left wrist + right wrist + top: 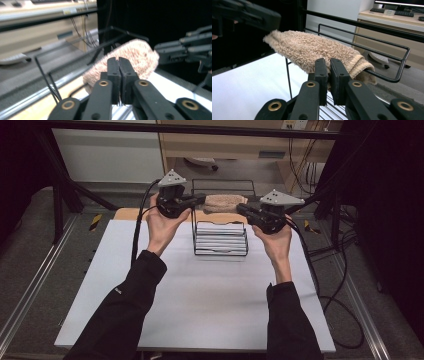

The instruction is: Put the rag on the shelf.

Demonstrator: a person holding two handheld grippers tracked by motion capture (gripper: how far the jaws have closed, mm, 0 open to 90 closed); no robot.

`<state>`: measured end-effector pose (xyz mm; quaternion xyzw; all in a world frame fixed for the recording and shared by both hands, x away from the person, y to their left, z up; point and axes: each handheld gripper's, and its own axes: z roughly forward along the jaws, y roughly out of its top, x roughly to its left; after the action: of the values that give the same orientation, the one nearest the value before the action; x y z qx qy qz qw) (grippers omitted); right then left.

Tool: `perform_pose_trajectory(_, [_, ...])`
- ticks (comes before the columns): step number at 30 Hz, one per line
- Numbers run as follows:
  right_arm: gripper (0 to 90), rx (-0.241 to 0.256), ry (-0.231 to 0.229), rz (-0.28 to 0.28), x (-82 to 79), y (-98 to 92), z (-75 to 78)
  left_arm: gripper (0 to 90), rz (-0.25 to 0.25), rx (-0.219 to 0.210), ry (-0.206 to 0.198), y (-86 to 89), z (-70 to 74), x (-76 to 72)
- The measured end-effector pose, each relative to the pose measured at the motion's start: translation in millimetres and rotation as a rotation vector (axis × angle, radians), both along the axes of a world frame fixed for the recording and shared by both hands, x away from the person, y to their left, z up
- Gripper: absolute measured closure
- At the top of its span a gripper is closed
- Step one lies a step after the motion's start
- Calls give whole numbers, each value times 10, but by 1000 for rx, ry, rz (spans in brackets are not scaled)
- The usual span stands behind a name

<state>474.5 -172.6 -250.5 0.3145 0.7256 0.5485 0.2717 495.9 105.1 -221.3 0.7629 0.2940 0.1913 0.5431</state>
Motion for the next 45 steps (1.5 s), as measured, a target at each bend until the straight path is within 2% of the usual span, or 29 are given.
perform_pose_trajectory(5, [834, -21, 10, 10, -8, 12, -15, 897, -14, 41, 17, -37, -82, 6])
perform_pose_trajectory(12, [800, -29, 20, 11, -2, 17, -36, 898, -16, 59, 13, -38, -143, 11])
perform_pose_trajectory(18, [677, -1, -1, 16, -23, 8, 3, 898, -18, 84, 10, -57, -218, 21])
perform_pose_trajectory(21, [713, 16, 6, 22, -12, 19, 28, 898, -18, 95, 7, -64, -255, 27])
perform_pose_trajectory(24, [824, -4, 48, 17, 13, 44, -12, 898, -20, 98, 4, -67, -291, 33])
perform_pose_trajectory(28, [891, -9, 107, -15, 69, 20, -126, 898, -19, 108, 6, -68, -343, 47])
perform_pose_trajectory(32, [900, -16, 127, -44, 119, -10, -228, 898, -9, 109, 11, -73, -390, 86])
perform_pose_trajectory(38, [896, -26, 120, -51, 181, -1, -275, 897, 3, 96, 13, -95, -435, 150])
perform_pose_trajectory(45, [839, -8, 101, -26, 94, -36, -238, 860, -8, 98, 1, -61, -402, 63])
